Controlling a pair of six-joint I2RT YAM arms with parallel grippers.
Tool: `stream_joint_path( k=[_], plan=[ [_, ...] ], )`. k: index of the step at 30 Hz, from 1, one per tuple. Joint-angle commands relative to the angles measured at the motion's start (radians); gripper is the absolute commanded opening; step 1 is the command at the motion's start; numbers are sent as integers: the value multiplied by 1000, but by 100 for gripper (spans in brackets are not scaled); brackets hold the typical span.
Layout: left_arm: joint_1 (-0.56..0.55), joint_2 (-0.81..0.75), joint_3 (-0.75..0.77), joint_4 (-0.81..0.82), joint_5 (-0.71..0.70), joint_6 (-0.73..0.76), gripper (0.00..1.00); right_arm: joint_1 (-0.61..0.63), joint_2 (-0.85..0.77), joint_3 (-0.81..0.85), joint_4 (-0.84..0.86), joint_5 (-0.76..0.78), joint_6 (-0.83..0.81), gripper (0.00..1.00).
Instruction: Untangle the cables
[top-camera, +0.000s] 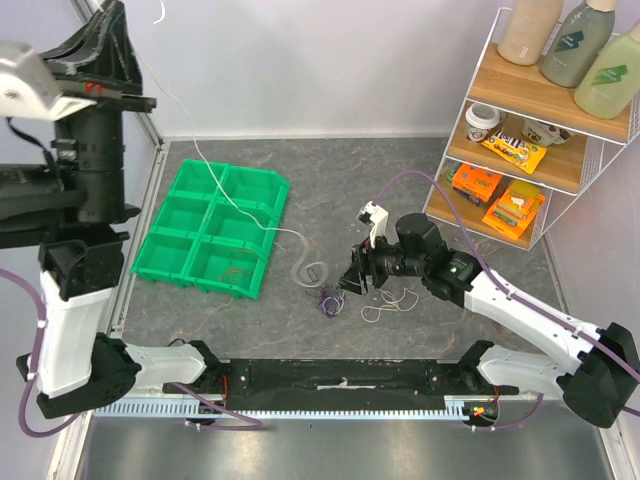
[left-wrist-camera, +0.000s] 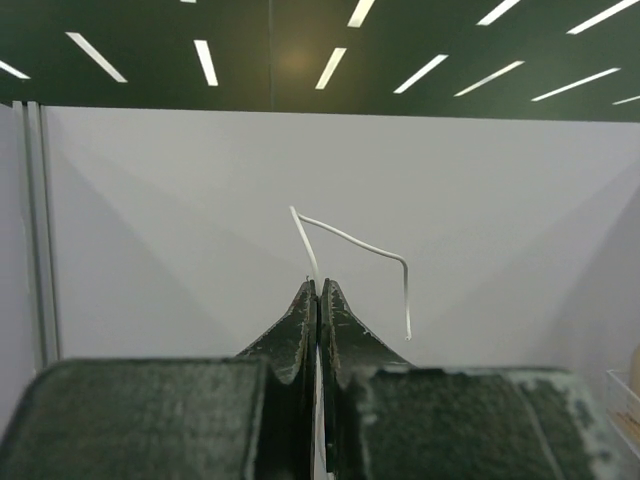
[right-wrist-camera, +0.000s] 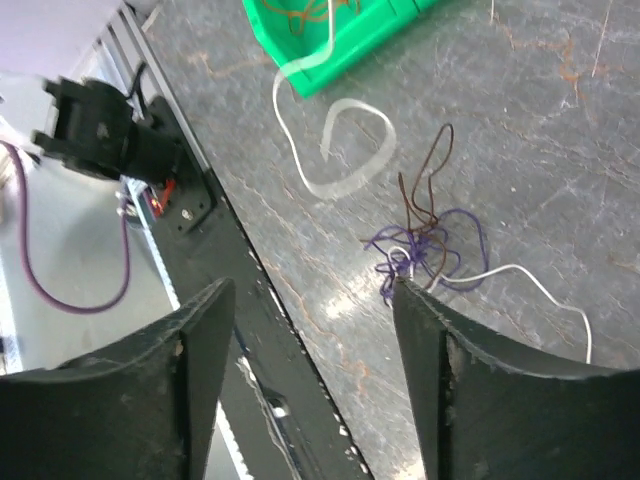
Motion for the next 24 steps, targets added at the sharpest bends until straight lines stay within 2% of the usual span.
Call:
stream_joint_path(
  k=[1, 4, 8, 17, 24],
  plan=[
    [2, 63, -15, 93, -89, 136, 2, 1, -30, 63, -50, 32, -8, 78],
    [3, 86, -6, 113, -80, 167, 2, 1, -61, 88, -105, 69, -21, 85],
    [17, 112, -38, 196, -73, 211, 2, 1, -117, 122, -143, 125, -32, 90],
    [161, 236, 120, 224, 8, 178, 2, 1, -137, 126, -188, 132, -18, 90],
    [285, 270, 147, 239, 23, 106, 2, 0, -160, 119, -208, 150, -20, 90]
  ],
)
